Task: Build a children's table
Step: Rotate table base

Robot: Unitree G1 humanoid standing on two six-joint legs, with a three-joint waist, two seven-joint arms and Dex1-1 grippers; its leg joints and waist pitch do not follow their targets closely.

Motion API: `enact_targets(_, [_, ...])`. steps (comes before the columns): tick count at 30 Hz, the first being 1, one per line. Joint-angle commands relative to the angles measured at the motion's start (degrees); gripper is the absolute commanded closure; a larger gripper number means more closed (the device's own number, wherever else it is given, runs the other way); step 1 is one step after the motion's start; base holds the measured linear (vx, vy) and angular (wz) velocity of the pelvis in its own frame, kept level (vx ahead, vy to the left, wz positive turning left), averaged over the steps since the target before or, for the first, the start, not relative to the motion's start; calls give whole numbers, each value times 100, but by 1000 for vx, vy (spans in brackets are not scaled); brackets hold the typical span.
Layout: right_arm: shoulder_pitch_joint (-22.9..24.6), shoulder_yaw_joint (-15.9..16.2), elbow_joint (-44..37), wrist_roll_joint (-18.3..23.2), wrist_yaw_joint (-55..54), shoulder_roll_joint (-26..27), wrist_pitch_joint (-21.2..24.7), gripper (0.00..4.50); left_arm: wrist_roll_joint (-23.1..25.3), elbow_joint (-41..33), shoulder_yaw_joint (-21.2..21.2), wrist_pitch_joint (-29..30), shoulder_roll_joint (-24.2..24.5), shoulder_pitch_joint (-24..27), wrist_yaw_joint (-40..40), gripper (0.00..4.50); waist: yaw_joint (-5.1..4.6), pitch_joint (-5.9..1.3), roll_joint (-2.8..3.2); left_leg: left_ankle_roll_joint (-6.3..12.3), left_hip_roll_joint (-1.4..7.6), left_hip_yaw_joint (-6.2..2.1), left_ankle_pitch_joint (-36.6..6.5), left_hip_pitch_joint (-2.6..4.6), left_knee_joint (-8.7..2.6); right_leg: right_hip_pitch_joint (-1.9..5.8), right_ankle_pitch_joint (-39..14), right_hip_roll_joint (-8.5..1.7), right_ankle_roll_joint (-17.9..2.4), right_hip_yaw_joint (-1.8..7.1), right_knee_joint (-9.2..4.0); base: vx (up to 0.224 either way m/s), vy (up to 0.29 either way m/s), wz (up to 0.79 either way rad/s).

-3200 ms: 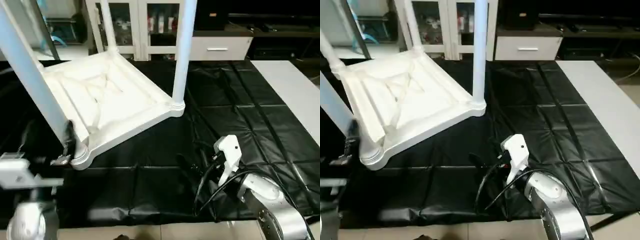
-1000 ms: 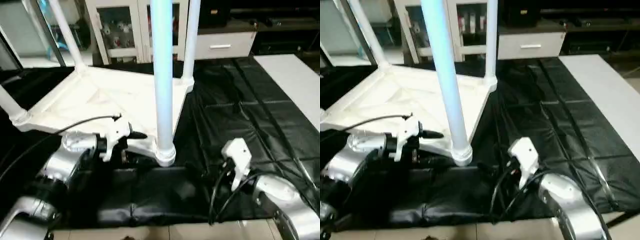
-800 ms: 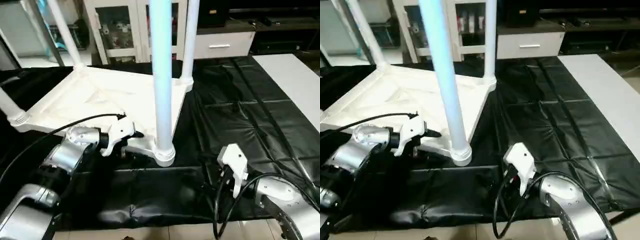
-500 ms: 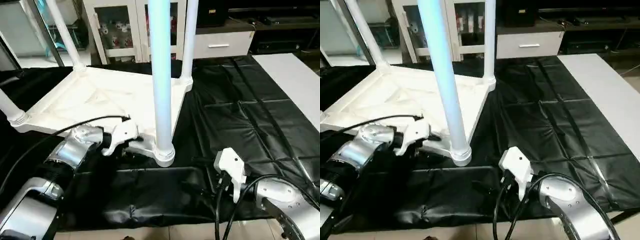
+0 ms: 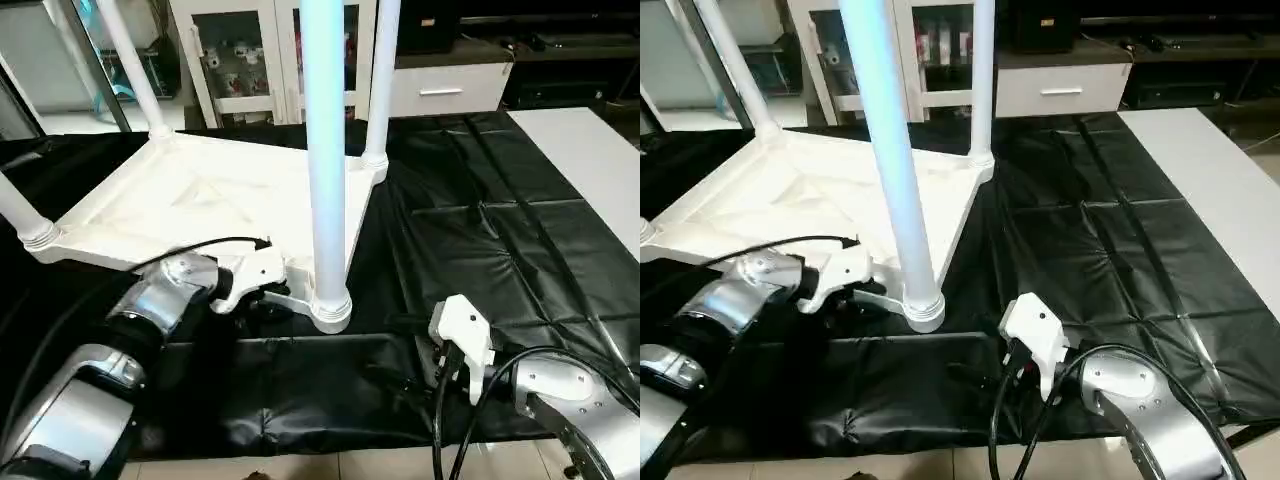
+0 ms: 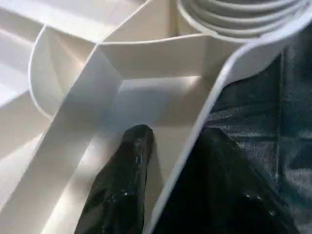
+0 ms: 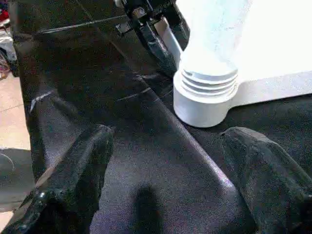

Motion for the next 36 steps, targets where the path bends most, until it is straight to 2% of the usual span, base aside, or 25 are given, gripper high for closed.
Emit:
enact_targets(1, [-49, 34, -129, -16, -1, -28, 51, 58, 52, 90, 59, 590, -52, 98, 232, 302, 7, -279, -60, 179, 247, -92, -2080, 125, -427, 176, -1584, -280, -1349, 159, -384, 0, 0, 0])
enact_targets(4, [-40, 26, -121, -25, -30, -25, 54, 58, -42, -103, 154, 1187, -153, 190, 323, 313, -14, -260, -72, 157, 234, -109, -2193, 106, -440, 182, -1999, -286, -1219, 152, -414, 0, 0, 0])
enact_targets(6, [-43, 22, -113, -27, -38, -21, 52, 58, -81, -243, 216, 1482, -196, 245, 391, 316, -31, -255, -70, 142, 236, -118, -2204, 97, -448, 188, -2098, -291, -1176, 147, -419, 0, 0, 0])
enact_targets(8, [-63, 8, -84, -46, -83, -3, 61, 58, -153, -573, 359, 2213, -293, 364, 595, 326, -74, -247, -90, 141, 221, -132, -2191, 69, -458, 205, -2234, -283, -1087, 136, -430, 0, 0, 0])
enact_targets(10, [-87, -16, -54, -71, -143, 13, 82, 58, -175, -905, 452, 2752, -359, 488, 790, 333, -95, -241, -87, 151, 205, -128, -2252, 84, -451, 185, -2388, -275, -1042, 132, -458, 0, 0, 0])
enact_targets(11, [-101, -32, -31, -94, -187, 22, 93, 58, -174, -1100, 490, 2987, -389, 570, 896, 337, -122, -237, -112, 161, 196, -128, -2253, 79, -444, 183, -2466, -271, -1022, 129, -469, 0, 0, 0])
enact_targets(13, [-136, -57, 26, -122, -237, 38, 87, 58, -164, -1631, 575, 3490, -482, 816, 1136, 344, -192, -238, -105, 188, 193, -139, -2256, 74, -442, 190, -2623, -266, -963, 118, -480, 0, 0, 0])
enact_targets(17, [-181, -68, 90, -155, -291, 62, 82, 58, -153, -2423, 644, 3878, -671, 1221, 1384, 359, -266, -228, -119, 264, 187, -131, -2304, 88, -425, 138, -2846, -244, -892, 113, -534, 0, 0, 0])
enact_targets(18, [-189, -60, 99, -161, -291, 62, 83, 58, -166, -2505, 622, 3764, -690, 1278, 1375, 364, -273, -226, -111, 279, 187, -129, -2326, 100, -423, 119, -2877, -233, -870, 110, -545, 0, 0, 0])
enact_targets(19, [-204, -50, 118, -168, -291, 61, 84, 58, -243, -2692, 598, 3553, -744, 1395, 1341, 372, -291, -223, -179, 294, 181, -128, -2381, 86, -422, 116, -2979, -224, -809, 102, -563, 0, 0, 0])
enact_targets(20, [-216, -45, 132, -174, -291, 59, 84, 58, -284, -2816, 609, 3590, -800, 1459, 1377, 372, -268, -243, -121, 282, 190, -145, -2355, 94, -424, 121, -2940, -237, -806, 107, -539, 0, 0, 0])
enact_targets(21, [-227, -42, 140, -177, -289, 56, 84, 58, -303, -2911, 571, 3466, -815, 1512, 1353, 374, -277, -220, -136, 290, 188, -135, -2422, 96, -429, 93, -2993, -225, -768, 109, -569, 0, 0, 0])
enact_targets(22, [-240, -42, 150, -175, -288, 53, 86, 58, -316, -3070, 523, 3372, -810, 1582, 1320, 376, -278, -227, -163, 290, 193, -137, -2430, 92, -434, 94, -3014, -231, -738, 114, -571, 0, 0, 0])
enact_targets(24, [-260, -46, 166, -174, -283, 45, 87, 58, -335, -3205, 522, 3379, -818, 1641, 1335, 376, -272, -224, -149, 286, 197, -138, -2439, 92, -436, 81, -3027, -237, -723, 121, -567, 0, 0, 0])
enact_targets(25, [-275, -49, 186, -173, -278, 26, 78, 58, -303, -3304, 500, 3036, -801, 1675, 1374, 343, -270, -224, -156, 294, 193, -139, -2432, 85, -435, 77, -3034, -231, -695, 119, -575, 0, 0, 0])
enact_targets(26, [-275, -54, 193, -169, -270, 17, 73, 58, -355, -3306, 541, 2949, -812, 1667, 1347, 323, -265, -229, -150, 291, 194, -140, -2425, 83, -435, 78, -3014, -232, -685, 121, -568, 0, 0, 0])
enact_targets(29, [-280, -61, 217, -149, -219, -32, 49, 58, -624, -3336, 734, 2529, -840, 1637, 1077, 298, -218, -252, -155, 330, 200, -121, -2282, 79, -427, 67, -2766, -234, -744, 137, -559, 0, 0, 0])
enact_targets(30, [-284, -62, 224, -141, -202, -43, 47, 58, -644, -3315, 766, 2427, -830, 1616, 1062, 284, -162, -290, -129, 355, 220, -122, -2100, 77, -418, 76, -2456, -240, -818, 149, -524, 0, 0, 0])
enact_targets(31, [-290, -60, 231, -137, -183, -53, 41, 58, -626, -3278, 742, 2265, -780, 1596, 999, 272, -125, -322, -109, 377, 245, -113, -1850, 65, -411, 81, -1878, -220, -950, 154, -472, 0, 0, 0])
enact_targets(32, [-297, -58, 243, -133, -161, -66, 34, 58, -579, -3211, 716, 2094, -724, 1567, 971, 264, -107, -325, -103, 397, 252, -115, -1756, 57, -410, 84, -1605, -214, -1024, 151, -449, 0, 0, 0])
enact_targets(33, [-301, -59, 251, -131, -146, -73, 29, 58, -569, -3138, 728, 1971, -689, 1536, 945, 264, -96, -333, -124, 476, 244, -106, -1522, 17, -398, 126, -1117, -213, -1135, 140, -398, 0, 0, 0])
enact_targets(34, [-309, -62, 262, -121, -105, -91, 20, 58, -610, -2989, 786, 1820, -630, 1459, 828, 264, -77, -336, -133, 556, 240, -94, -1381, 13, -377, 134, -833, -218, -1205, 141, -368, 0, 0, 0])
enact_targets(36, [-313, -61, 268, -113, -73, -106, 14, 58, -628, -2888, 817, 1815, -575, 1391, 748, 264, -32, -333, -134, 632, 233, -74, -1315, 29, -359, 133, -744, -230, -1283, 144, -351, 0, 0, 0])
